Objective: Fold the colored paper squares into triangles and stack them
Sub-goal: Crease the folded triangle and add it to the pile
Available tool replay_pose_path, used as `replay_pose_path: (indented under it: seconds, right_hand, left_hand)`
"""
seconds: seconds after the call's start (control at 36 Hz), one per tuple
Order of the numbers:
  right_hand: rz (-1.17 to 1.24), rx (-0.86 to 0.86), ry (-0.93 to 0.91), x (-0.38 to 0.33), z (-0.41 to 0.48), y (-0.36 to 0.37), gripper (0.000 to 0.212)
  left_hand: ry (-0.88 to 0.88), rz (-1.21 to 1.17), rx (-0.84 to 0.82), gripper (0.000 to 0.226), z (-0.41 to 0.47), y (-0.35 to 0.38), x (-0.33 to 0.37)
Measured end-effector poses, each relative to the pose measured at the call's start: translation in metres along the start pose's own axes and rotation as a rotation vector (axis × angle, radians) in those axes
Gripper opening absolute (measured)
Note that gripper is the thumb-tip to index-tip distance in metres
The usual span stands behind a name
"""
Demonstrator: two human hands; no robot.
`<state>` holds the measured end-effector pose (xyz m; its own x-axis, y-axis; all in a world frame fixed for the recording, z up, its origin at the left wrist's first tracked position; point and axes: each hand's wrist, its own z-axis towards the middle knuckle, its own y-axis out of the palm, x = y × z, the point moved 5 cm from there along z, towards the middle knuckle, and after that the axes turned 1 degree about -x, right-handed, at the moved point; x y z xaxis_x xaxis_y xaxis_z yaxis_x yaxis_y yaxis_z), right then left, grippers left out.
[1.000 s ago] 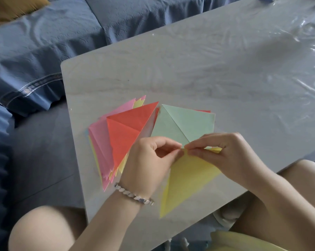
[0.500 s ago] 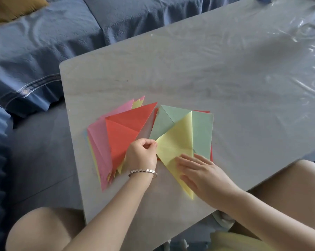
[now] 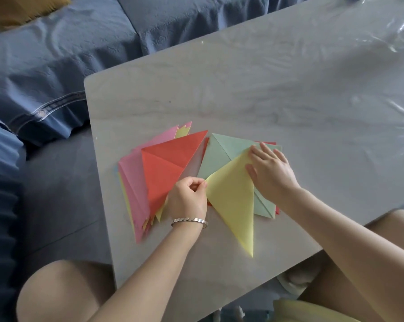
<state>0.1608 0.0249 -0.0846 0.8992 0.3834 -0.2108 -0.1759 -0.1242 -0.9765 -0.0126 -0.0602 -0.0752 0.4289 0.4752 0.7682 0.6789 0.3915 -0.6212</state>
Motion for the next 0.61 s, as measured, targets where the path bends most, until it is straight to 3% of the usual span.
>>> replay_pose_path:
  seconds: [0.19,0.42,0.53,0.61]
  right_hand:
    - [-0.003,-0.114,0.007,0.006,0.004,-0.003,0.054]
    - [0.012,-0.244,-0.113,0.003,-0.025,-0.003,0.088]
    - [-0.052,-0.309,-0.182,-0.007,-0.049,0.000,0.120]
    - [-0.055,-0.333,-0.204,-0.011,-0.063,0.005,0.131]
  left_hand:
    - [0.001,0.024,0.017,0.009,0.000,0.000,0.000]
    - [0.019,0.012,0.008,0.008,-0.002,-0.001,0.003]
    - [0.028,0.006,0.008,0.007,-0.002,0.000,0.003]
    - [0.025,0.010,0.008,0.007,-0.001,0.000,0.002]
